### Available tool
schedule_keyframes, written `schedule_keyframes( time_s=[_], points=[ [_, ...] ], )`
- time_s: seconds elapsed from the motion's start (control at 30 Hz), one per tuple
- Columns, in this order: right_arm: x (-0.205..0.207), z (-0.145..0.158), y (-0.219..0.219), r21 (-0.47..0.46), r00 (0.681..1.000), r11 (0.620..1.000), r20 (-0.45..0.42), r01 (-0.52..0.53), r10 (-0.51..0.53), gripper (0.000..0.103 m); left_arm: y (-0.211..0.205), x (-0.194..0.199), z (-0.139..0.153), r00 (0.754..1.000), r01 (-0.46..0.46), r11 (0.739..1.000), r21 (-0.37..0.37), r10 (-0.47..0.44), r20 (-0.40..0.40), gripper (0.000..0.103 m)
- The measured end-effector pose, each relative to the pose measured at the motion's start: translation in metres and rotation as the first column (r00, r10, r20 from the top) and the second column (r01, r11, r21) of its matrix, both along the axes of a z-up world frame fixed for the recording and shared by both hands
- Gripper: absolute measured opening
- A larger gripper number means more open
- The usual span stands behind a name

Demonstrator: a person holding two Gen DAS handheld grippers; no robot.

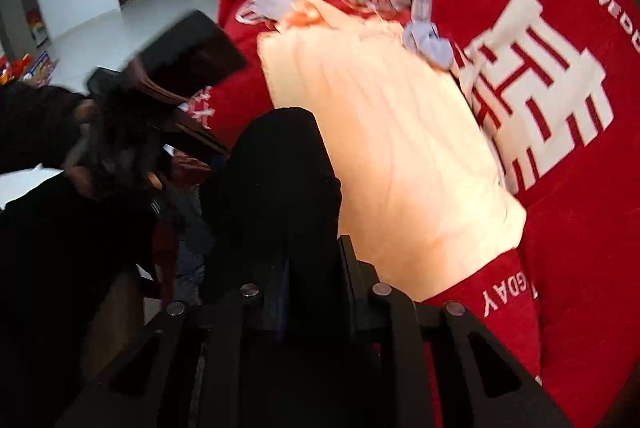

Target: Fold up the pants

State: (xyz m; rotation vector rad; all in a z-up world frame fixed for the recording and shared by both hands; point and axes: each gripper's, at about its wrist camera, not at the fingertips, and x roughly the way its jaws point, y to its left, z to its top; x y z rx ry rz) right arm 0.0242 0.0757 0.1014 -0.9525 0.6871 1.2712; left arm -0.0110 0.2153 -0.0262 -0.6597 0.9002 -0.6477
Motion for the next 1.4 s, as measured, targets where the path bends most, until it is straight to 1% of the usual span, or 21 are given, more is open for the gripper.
schedule_keyframes(
  time_s=[0.07,0.17,0.23,0.27,0.3,0.33,0.37,0.4,0.47,0.5,0.53,0.6,0.67,0.8,0.83,0.93,1.0,1.13,1.23,1.3,1.4],
  points=[
    [0.003,-0.008,0.007,-0.016,1.0,1.0,-0.008,0.016,-0.016,0.024,-0.02,0.011,0.001,0.996,0.092,0.996,-0.005,-0.093,-0.016,0.103],
    [0.019,-0.03,0.02,-0.058,0.996,0.995,-0.005,0.084,-0.085,0.028,-0.05,0.022,-0.002,0.99,0.129,0.976,0.173,-0.116,-0.082,0.103],
    [0.042,-0.038,0.019,-0.084,0.976,0.979,-0.095,0.186,-0.194,0.039,-0.057,0.025,-0.009,0.985,0.124,0.965,0.229,-0.093,-0.144,0.088],
    [0.053,-0.037,0.013,-0.082,0.957,0.964,-0.12,0.254,-0.262,0.046,-0.057,0.025,-0.011,0.984,0.107,0.954,0.279,-0.062,-0.167,0.07],
    [0.066,-0.032,0.001,-0.061,0.929,0.941,-0.152,0.332,-0.337,0.049,-0.056,0.025,-0.012,0.982,0.098,0.95,0.296,-0.044,-0.182,0.064],
    [0.078,-0.025,-0.017,-0.029,0.888,0.905,-0.185,0.424,-0.422,0.052,-0.05,0.025,-0.011,0.98,0.077,0.959,0.274,-0.022,-0.198,0.059],
    [0.087,-0.021,-0.033,-0.008,0.847,0.868,-0.213,0.496,-0.486,0.064,-0.044,0.024,-0.01,0.977,0.054,0.964,0.261,0.003,-0.214,0.049],
    [0.098,-0.017,-0.06,0.017,0.774,0.803,-0.277,0.596,-0.569,0.073,-0.039,0.024,-0.009,0.972,0.038,0.969,0.242,0.019,-0.232,0.044],
    [0.11,-0.017,-0.12,0.043,0.61,0.659,-0.43,0.75,-0.666,0.073,-0.037,0.021,-0.004,0.97,0.013,0.969,0.246,0.048,-0.24,0.041],
    [0.11,-0.019,-0.141,0.047,0.549,0.601,-0.468,0.798,-0.693,0.073,-0.041,0.019,0.002,0.971,0.008,0.961,0.278,0.06,-0.233,0.039],
    [0.108,-0.022,-0.168,0.051,0.472,0.521,-0.508,0.852,-0.721,0.073,-0.045,0.016,0.007,0.973,0.006,0.95,0.313,0.067,-0.221,0.039],
    [0.104,-0.03,-0.194,0.046,0.389,0.437,-0.543,0.898,-0.744,0.073,-0.054,0.011,0.015,0.976,0.006,0.926,0.377,0.075,-0.202,0.035],
    [0.098,-0.04,-0.205,0.028,0.328,0.377,-0.552,0.926,-0.767,0.073,-0.06,0.011,0.024,0.975,0.005,0.91,0.414,0.087,-0.204,0.032],
    [0.086,-0.076,-0.214,-0.04,0.241,0.302,-0.508,0.952,-0.827,0.073,-0.069,0.006,0.045,0.975,0.002,0.896,0.445,0.097,-0.199,0.027],
    [0.077,-0.073,-0.215,0.008,0.268,0.303,-0.49,0.953,-0.829,0.073,-0.08,0.006,0.053,0.977,0.002,0.886,0.463,0.098,-0.191,0.027],
    [0.044,-0.073,-0.215,0.016,0.314,0.347,-0.467,0.938,-0.827,0.08,-0.093,0.005,0.071,0.978,-0.004,0.864,0.503,0.107,-0.177,0.026],
    [0.017,-0.076,-0.215,0.022,0.367,0.396,-0.429,0.918,-0.825,0.081,-0.099,0.007,0.078,0.976,-0.009,0.859,0.512,0.118,-0.182,0.026],
    [-0.033,-0.087,-0.221,0.035,0.431,0.45,-0.366,0.892,-0.825,0.083,-0.112,0.011,0.092,0.975,-0.008,0.849,0.529,0.124,-0.183,0.026],
    [-0.058,-0.086,-0.216,0.042,0.506,0.516,-0.276,0.856,-0.817,0.085,-0.129,0.013,0.107,0.98,-0.005,0.837,0.547,0.113,-0.165,0.025],
    [-0.059,-0.086,-0.217,0.042,0.517,0.526,-0.267,0.849,-0.813,0.085,-0.141,0.012,0.12,0.986,0.002,0.833,0.554,0.092,-0.142,0.025],
    [-0.048,-0.086,-0.222,0.035,0.477,0.494,-0.326,0.869,-0.816,0.088,-0.159,0.012,0.138,0.992,0.006,0.828,0.561,0.064,-0.105,0.025]
  ],
)
